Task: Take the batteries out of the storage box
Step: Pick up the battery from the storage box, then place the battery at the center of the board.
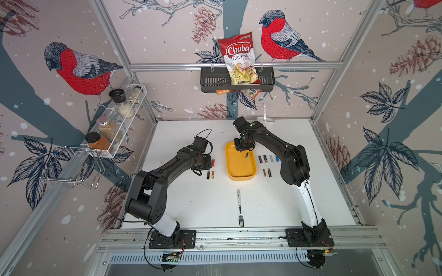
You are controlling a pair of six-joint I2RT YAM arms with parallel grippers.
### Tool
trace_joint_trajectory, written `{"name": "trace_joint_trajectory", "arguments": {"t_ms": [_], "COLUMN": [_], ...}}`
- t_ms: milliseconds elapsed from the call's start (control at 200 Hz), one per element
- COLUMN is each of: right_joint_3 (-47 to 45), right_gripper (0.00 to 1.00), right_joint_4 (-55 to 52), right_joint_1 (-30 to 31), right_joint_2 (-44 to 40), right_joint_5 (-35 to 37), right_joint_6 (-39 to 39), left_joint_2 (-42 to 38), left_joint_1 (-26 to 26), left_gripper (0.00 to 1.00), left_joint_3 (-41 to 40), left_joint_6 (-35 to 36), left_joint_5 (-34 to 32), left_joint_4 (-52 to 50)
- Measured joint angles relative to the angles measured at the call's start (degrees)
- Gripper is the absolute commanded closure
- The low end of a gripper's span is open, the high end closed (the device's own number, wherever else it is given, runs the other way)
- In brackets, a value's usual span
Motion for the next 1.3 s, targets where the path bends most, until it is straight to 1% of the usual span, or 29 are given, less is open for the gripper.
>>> {"name": "trace_joint_trajectory", "arguments": {"t_ms": [300, 615, 760, 881, 991, 1301], "right_joint_3": [-11.91, -30.08, -39.26, -45.55, -49.16, -53.55], "right_gripper": [0.83, 0.83, 0.83, 0.83, 0.83, 0.83], "right_joint_4": [1.33, 3.39, 4.94, 6.60, 8.72, 13.22], "right_joint_1": [-2.05, -6.58, -9.09, -10.80, -11.76, -13.25], "right_joint_2": [-11.47, -26.60, -31.32, -33.14, -33.29, -31.91], "right_joint_5": [0.04, 2.49, 2.86, 3.37, 3.19, 3.65], "right_joint_6": [0.09, 0.31, 0.31, 0.31, 0.24, -1.29], "left_joint_2": [1.86, 3.08, 3.21, 3.28, 3.28, 3.28], "left_joint_1": [0.00, 0.00, 0.00, 0.00, 0.00, 0.00], "left_gripper": [0.69, 0.68, 0.69, 0.68, 0.68, 0.68], "left_joint_3": [1.53, 2.78, 2.99, 3.13, 3.48, 3.78], "left_joint_6": [0.26, 0.59, 0.59, 0.59, 0.59, 0.57], "left_joint_5": [0.09, 1.46, 1.49, 1.49, 1.46, 1.46], "left_joint_4": [0.04, 0.07, 0.07, 0.02, 0.00, -0.46]}}
